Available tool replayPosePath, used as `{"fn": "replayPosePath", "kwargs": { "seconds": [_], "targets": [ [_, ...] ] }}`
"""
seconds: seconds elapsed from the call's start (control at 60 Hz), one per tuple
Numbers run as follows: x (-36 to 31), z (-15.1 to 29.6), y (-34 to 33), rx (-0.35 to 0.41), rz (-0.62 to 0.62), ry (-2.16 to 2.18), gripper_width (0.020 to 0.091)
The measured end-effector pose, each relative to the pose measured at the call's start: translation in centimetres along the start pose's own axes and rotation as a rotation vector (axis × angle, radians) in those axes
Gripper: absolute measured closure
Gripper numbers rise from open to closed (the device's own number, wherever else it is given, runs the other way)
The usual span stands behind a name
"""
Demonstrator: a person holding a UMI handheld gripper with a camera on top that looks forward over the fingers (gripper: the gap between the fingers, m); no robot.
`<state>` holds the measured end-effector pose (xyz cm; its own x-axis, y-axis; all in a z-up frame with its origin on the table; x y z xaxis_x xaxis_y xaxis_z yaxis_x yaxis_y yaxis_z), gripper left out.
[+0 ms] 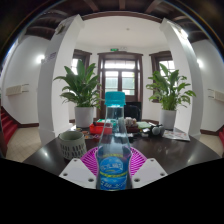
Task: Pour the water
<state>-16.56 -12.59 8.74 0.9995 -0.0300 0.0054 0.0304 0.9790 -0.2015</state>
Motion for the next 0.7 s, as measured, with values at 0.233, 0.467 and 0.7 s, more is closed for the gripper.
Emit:
{"fn": "replayPosePath", "kwargs": {
  "seconds": [0.233, 0.467, 0.7],
  "targets": [
    [-0.1, 0.8, 1.0, -0.039, 0.037, -0.164, 0.0756],
    [-0.8, 3.7, 6.7, 0.072, -0.008, -0.859, 0.076],
    [-2.0, 4.6, 11.8, 0.215, -0.031, -1.467, 0.0757]
  ]
}}
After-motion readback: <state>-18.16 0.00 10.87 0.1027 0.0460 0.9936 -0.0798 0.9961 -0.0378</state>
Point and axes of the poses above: the point between the fingertips, and its own axes, seen from behind it with the camera up: x to the right, z up, y forward, the way the camera looks, the point moved 6 cm from there along -y, backward, against the way the camera looks, and after that the axes turned 11 degrees about -z, right-handed, at the moved point
